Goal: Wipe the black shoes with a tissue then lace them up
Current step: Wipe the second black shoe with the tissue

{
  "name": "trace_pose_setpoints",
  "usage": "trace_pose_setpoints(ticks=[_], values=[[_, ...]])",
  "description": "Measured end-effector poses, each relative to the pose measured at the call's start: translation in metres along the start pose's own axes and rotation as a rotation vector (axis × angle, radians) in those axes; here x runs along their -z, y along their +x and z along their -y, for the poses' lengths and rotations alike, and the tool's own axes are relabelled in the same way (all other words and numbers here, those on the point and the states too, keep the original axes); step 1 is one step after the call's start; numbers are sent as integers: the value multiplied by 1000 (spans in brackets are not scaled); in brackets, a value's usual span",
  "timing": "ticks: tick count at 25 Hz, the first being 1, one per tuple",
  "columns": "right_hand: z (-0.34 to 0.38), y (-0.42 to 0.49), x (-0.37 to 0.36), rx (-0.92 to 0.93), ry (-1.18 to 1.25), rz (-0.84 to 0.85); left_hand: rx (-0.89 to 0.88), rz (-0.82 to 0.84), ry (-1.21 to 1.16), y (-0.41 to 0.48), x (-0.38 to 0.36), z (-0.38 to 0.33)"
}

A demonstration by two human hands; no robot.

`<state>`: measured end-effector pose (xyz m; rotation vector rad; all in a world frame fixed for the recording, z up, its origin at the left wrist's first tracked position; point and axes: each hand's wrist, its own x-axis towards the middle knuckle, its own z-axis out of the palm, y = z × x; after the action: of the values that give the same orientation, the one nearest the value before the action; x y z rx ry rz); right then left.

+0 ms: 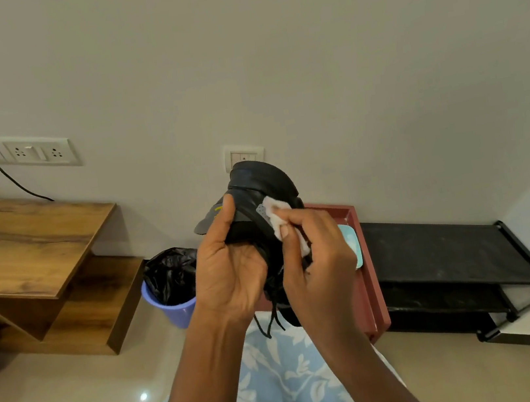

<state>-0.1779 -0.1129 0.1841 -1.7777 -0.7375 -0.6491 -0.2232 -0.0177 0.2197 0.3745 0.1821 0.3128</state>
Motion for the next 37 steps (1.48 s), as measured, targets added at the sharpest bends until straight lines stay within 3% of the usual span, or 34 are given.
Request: trace_pose_setpoints(ticks=[6, 9, 15, 21, 29, 34, 37], values=[[-9, -22, -4, -160, -3, -39, -37, 25, -60, 5, 8, -2], [11, 3, -7, -88, 32, -72, -8, 74, -57, 4, 7, -3], [30, 12, -14, 89, 64, 39, -42, 65, -71, 1, 11, -2], [6, -29, -12, -172, 88, -34, -19, -18, -46, 5, 23, 2], [26, -22, -15, 85, 31, 11, 6, -29, -1, 2, 14, 1], [5, -32, -6, -82, 105, -41, -39, -40, -7, 4, 17, -3], [22, -21, -8, -28, 98, -24, -23, -10, -18, 3, 13, 1]])
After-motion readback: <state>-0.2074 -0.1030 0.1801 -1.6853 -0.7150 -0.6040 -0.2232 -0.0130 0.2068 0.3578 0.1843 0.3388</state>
